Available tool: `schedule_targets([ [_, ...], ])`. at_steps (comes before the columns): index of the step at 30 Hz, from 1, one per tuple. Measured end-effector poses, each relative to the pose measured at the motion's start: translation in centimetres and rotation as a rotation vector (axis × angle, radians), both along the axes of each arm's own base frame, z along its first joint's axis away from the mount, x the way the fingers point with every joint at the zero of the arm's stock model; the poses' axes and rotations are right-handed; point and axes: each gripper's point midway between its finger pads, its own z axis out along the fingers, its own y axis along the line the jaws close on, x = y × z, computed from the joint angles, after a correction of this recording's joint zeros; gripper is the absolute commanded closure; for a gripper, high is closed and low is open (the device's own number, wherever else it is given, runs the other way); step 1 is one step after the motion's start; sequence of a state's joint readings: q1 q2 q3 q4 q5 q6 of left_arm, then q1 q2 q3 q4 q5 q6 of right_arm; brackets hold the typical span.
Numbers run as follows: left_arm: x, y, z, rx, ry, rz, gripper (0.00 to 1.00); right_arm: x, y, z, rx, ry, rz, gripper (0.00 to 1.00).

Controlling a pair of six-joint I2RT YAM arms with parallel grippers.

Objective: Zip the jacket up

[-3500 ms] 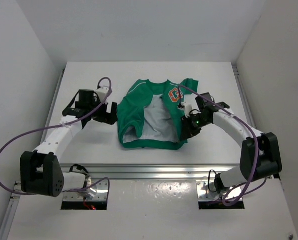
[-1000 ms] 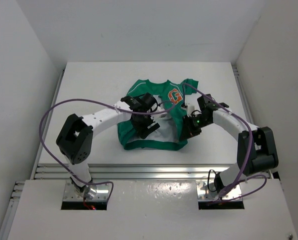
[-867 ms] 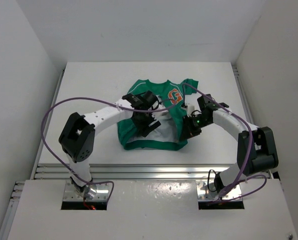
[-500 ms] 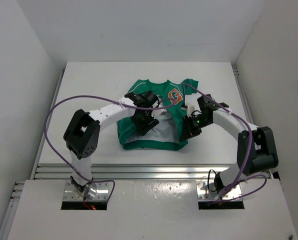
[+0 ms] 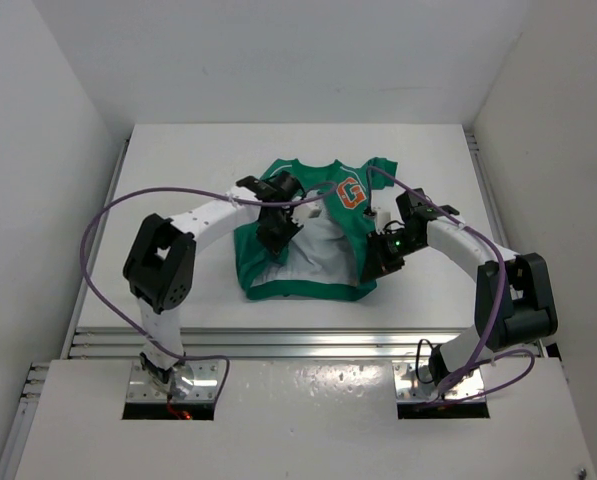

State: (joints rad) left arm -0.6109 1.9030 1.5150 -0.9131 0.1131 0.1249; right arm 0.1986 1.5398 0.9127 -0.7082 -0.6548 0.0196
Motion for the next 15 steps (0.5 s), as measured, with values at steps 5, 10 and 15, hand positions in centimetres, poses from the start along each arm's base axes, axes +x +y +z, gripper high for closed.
schedule_targets([
  [5,0.1,4.4,0.7,-0.143,-0.01,0.19,1.0,0.0,0.0,0.0,-0.001,0.001,0.0,1.0],
  [10,0.5,11.9,5.1,-0.304,-0.201,0.497,1.0,-0.1,-0.1,-0.1,-0.003,-0.009,0.017,1.0],
  [15,-2.4,12.9,6.0,-0.418,-0.288,0.551,1.0,-0.2,-0.2,-0.1,-0.005,-0.01,0.026,1.0],
])
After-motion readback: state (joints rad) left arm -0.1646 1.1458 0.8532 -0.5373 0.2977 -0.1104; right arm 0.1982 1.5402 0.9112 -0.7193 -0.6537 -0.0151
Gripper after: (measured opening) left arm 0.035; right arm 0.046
